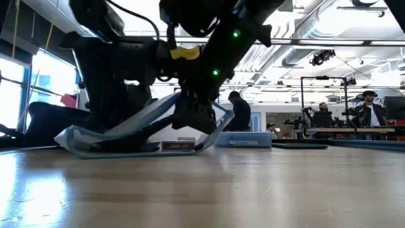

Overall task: Unpack backpack
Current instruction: Remove the black calculator from the blue zipper bag

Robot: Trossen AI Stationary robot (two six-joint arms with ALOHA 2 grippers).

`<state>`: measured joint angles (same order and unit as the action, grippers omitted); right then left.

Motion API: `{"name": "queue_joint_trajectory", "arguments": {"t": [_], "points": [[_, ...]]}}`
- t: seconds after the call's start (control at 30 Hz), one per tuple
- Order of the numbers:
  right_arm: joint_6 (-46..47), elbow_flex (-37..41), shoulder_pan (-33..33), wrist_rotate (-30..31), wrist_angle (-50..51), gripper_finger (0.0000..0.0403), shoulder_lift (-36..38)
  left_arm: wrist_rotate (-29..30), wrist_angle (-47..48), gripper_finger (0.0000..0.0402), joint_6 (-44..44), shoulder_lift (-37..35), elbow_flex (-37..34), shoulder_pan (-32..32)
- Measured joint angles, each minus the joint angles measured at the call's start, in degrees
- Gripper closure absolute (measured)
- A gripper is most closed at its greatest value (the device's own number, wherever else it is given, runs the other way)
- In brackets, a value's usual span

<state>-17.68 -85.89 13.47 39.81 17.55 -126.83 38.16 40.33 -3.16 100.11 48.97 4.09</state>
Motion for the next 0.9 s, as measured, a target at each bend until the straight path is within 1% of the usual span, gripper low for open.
{"name": "queue_joint_trajectory", "arguments": {"t": [0.07,0.2,0.37,0.6,0.9], "points": [[-1.31,0.02,0.01,-0.90,0.44,0.0240,0.52,0.62,-1.43,0.0401,0.51,-0.01,-0.87,1.26],[-4.06,0.09,0.35,-1.66,0.64,0.0240,1.05,1.58,-1.36,0.0401,3.21,0.00,-1.21,3.81],[-6.34,0.22,1.06,-6.85,-0.03,0.0239,1.10,2.13,-1.96,0.0401,4.31,0.00,-1.11,7.39],[-9.97,0.31,1.53,-9.32,-2.78,0.0239,1.06,2.58,-2.06,0.0401,5.90,0.07,-1.09,8.29],[-11.35,0.42,0.92,-8.53,-5.23,0.0240,0.29,3.29,-1.96,0.0402,5.73,0.13,-0.37,9.79]]}}
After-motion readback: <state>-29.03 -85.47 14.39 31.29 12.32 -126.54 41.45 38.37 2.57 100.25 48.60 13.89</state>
